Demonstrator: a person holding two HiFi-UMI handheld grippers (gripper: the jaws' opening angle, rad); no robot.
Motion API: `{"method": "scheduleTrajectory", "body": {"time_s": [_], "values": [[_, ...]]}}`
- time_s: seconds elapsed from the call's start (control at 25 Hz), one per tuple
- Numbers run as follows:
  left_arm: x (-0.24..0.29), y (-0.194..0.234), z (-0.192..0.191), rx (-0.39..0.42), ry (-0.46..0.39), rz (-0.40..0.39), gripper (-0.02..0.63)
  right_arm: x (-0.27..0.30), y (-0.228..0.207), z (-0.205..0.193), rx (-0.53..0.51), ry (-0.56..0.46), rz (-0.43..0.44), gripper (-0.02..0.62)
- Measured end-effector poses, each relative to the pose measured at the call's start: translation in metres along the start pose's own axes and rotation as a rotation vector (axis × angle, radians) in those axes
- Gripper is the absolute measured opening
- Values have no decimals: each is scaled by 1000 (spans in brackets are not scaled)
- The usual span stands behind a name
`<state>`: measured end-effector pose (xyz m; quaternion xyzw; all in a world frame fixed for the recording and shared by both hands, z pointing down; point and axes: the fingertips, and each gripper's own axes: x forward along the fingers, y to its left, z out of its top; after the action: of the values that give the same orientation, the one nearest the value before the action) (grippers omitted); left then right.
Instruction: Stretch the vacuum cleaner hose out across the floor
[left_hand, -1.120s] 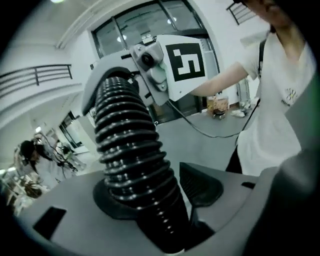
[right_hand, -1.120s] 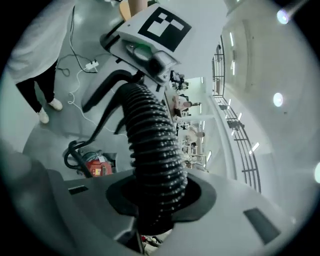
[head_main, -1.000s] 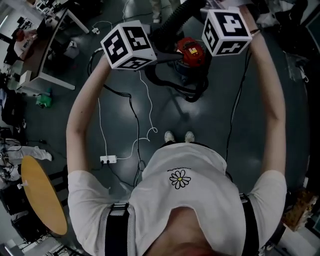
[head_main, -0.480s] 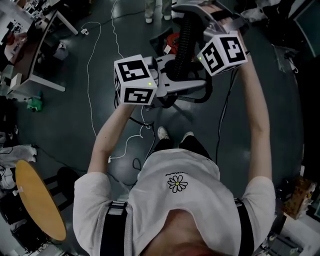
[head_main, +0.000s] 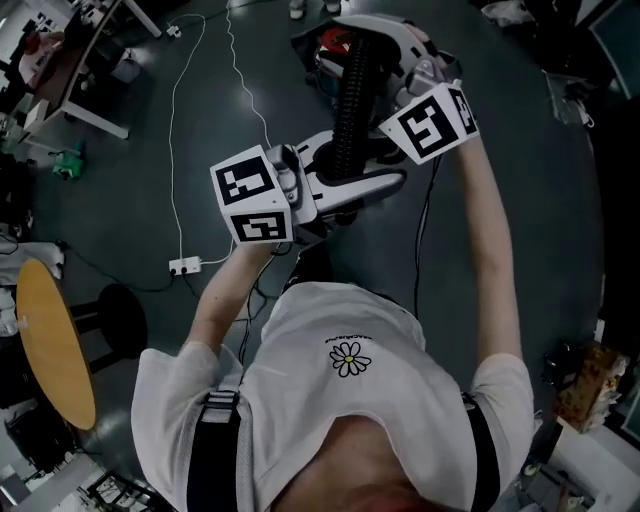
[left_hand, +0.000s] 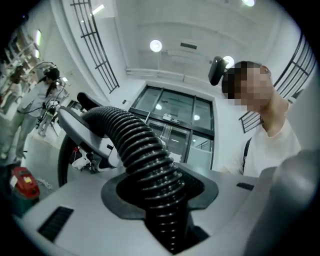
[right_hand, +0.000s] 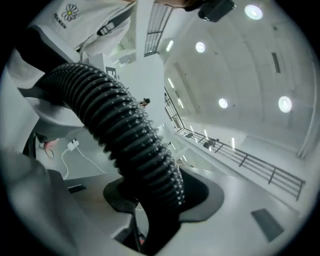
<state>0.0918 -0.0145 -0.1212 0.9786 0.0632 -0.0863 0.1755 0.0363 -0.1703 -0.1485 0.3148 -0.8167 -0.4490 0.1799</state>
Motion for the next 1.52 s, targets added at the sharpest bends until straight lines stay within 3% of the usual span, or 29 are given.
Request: {"method": "scheduleTrajectory", "body": {"time_s": [0.08,0.2,0.24,0.44,0.52,0.64,0.76,0.88,1.0,1.24,1.4,1.52], "values": [[6,-28,-13,-86,-46,31,179,-32,21,-4,170,3,39,197],[11,-67,-38,-192,-49,67,179,-74,54,-18,493,9,78,424],[11,-81,-48,-199,-43,78,179,-87,69,-21,563,26,86,442],[-19,-146,-65,-162,-103,183,179,-167,155,-64,779,226,24,442],[-27,-179,-71,-101,-79,208,179,-199,199,-66,937,235,-7,442],[-44,-225,-72,-76,-115,200,179,-217,266,-37,1096,228,-26,440],[-65,-275,-84,-55,-123,186,180,-208,328,-2,1172,254,-31,440],[-76,-332,-111,-17,-68,176,179,-205,370,20,1239,310,-104,440],[-74,-375,-130,-13,-10,146,179,-201,405,20,1236,415,-136,440],[-63,-402,-161,-9,110,171,179,-209,460,-47,1179,690,-259,440],[-48,-414,-168,-1,165,127,175,-206,484,-79,1129,768,-152,440],[-45,-416,-178,-2,207,134,173,-212,488,-107,1140,849,-133,424]]}}
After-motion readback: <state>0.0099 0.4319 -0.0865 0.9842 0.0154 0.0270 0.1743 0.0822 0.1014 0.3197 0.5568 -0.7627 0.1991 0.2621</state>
